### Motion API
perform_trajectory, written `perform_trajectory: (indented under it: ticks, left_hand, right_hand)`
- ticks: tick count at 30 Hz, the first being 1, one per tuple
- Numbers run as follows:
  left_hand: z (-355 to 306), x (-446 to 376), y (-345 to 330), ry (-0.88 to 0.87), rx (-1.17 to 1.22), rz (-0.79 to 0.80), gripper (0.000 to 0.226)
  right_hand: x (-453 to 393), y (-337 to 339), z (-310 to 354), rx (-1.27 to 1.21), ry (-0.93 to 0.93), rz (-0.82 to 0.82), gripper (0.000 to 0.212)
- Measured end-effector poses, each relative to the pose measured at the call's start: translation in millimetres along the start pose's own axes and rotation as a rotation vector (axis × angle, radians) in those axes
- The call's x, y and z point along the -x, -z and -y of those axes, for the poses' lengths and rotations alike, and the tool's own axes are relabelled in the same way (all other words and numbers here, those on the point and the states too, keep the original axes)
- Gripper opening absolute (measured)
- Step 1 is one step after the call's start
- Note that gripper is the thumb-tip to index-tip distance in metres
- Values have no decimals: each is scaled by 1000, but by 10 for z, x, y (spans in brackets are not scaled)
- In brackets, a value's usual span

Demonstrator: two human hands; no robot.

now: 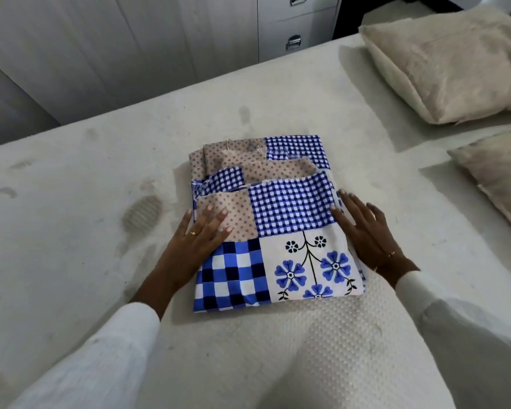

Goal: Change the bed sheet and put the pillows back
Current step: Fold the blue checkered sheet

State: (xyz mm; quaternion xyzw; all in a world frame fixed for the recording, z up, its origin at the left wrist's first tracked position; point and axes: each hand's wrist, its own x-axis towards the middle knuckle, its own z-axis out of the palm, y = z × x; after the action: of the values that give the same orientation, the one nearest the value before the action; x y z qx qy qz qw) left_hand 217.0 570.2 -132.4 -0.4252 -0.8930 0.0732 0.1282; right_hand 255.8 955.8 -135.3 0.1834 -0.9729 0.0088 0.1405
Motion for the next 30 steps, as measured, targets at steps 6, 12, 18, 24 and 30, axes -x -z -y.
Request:
perform_trajectory:
  ticks: [6,12,18,24,30]
  left_hand:
    - [177,-135,-152,-123,19,2,46]
    - [243,-241,-174,-67,192,133,45]
    - [331,-264,-109,-69,420,263,71]
    - [297,-348,122,422,1082,332,55]
    - [202,-783,231,1266,1554,331,43]
  right_hand:
    - [-351,-101,-260,115,382,-108,41]
    - [-412,-102,-416,133,468,77,60]
    - [-375,-195,-273,-91,357,139,41]
    - [-411,-223,-292,-509,-151,135,29]
    - [-837,25,-208,-1028,-935,174,33]
